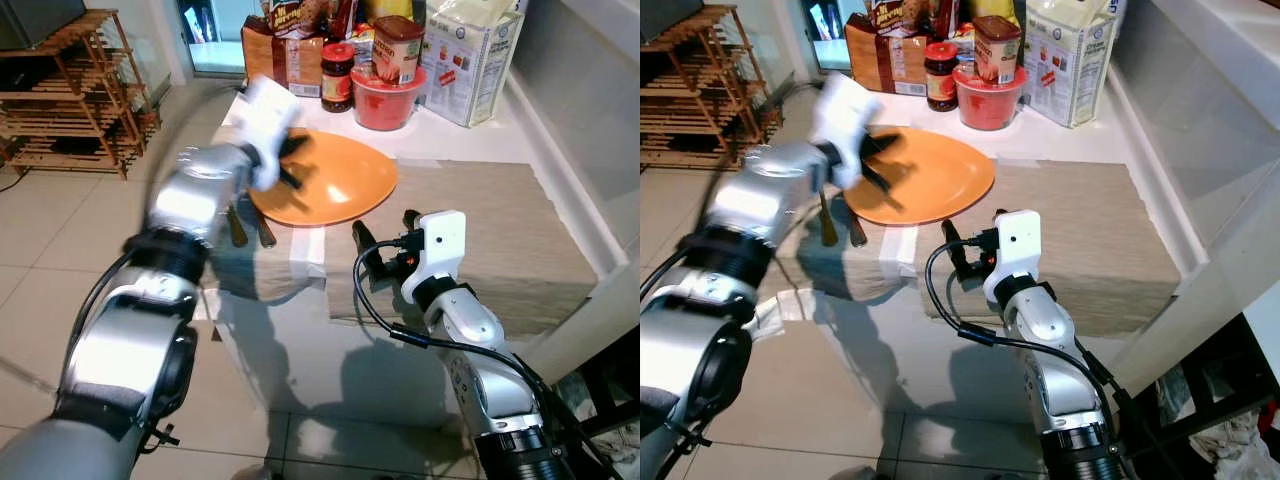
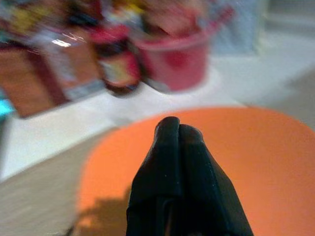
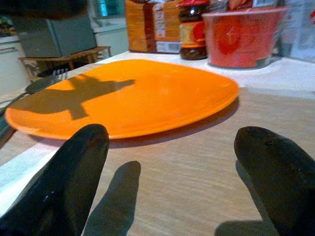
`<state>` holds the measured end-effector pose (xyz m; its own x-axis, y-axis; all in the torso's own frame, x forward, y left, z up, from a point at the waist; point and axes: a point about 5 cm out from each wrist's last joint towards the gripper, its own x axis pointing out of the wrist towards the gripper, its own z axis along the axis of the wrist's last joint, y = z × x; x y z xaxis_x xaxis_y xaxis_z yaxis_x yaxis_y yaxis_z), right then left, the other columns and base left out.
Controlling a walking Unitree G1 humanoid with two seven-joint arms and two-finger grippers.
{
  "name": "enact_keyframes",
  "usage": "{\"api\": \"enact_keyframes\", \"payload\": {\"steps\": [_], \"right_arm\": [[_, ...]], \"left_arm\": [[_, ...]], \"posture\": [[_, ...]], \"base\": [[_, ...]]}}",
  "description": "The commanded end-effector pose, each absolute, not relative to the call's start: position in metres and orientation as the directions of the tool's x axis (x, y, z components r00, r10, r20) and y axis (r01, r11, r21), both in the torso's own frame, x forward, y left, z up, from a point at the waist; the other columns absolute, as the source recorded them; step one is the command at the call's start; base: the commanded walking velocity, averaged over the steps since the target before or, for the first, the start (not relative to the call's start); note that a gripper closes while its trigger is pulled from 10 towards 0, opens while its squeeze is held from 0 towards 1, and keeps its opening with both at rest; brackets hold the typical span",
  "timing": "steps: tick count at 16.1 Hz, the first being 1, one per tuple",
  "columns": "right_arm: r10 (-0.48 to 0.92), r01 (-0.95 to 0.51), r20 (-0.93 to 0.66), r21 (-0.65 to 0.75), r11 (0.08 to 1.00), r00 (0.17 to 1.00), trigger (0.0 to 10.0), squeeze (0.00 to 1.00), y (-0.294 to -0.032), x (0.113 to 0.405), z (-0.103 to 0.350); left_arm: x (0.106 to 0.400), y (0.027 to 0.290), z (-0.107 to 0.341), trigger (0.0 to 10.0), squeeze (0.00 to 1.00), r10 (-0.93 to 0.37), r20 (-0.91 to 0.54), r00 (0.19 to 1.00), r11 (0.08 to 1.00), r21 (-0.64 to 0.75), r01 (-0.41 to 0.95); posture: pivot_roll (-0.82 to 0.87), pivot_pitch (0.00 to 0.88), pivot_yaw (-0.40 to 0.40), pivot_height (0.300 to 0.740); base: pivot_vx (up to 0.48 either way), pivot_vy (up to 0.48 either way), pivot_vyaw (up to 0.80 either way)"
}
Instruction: Setting the table
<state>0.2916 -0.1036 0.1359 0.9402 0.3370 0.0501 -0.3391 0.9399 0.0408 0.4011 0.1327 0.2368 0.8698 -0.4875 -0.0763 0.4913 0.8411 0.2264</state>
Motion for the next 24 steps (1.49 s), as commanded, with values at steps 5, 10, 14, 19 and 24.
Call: {"api": "enact_keyframes", "payload": {"steps": [5,10,14,19,24], "right_arm": [[0.345,-0.346,0.060,0.010,0.938,0.937,10.0,0.00,-0.103,0.295,0.139],[0.348,-0.348,0.063,-0.006,0.937,0.935,10.0,0.00,-0.103,0.296,0.139],[0.349,-0.349,0.060,-0.008,0.937,0.935,10.0,0.00,-0.103,0.296,0.139],[0.352,-0.352,0.050,-0.006,0.936,0.935,10.0,0.00,-0.103,0.297,0.137],[0.358,-0.358,0.042,-0.006,0.934,0.933,10.0,0.00,-0.102,0.297,0.137]], "left_arm": [[0.390,0.147,0.204,10.0,0.00,-0.295,-0.015,0.955,0.950,0.097,0.295],[0.387,0.157,0.185,10.0,0.00,-0.193,-0.061,0.979,0.979,0.053,0.196],[0.385,0.153,0.172,10.0,0.00,-0.202,-0.129,0.971,0.975,0.062,0.211],[0.382,0.144,0.152,10.0,0.00,-0.230,-0.261,0.937,0.964,0.070,0.256],[0.380,0.131,0.147,10.0,0.00,-0.302,-0.343,0.890,0.932,0.090,0.351]], "posture": [[0.01,0.000,0.026,0.740],[0.01,0.000,0.022,0.740],[0.01,0.000,0.023,0.740],[0.01,0.003,0.024,0.740],[0.01,0.009,0.021,0.740]], "base": [[0.000,0.000,0.00],[0.000,0.000,0.00],[0.000,0.000,0.00],[0.000,0.000,0.00],[0.000,0.000,0.00]]}}
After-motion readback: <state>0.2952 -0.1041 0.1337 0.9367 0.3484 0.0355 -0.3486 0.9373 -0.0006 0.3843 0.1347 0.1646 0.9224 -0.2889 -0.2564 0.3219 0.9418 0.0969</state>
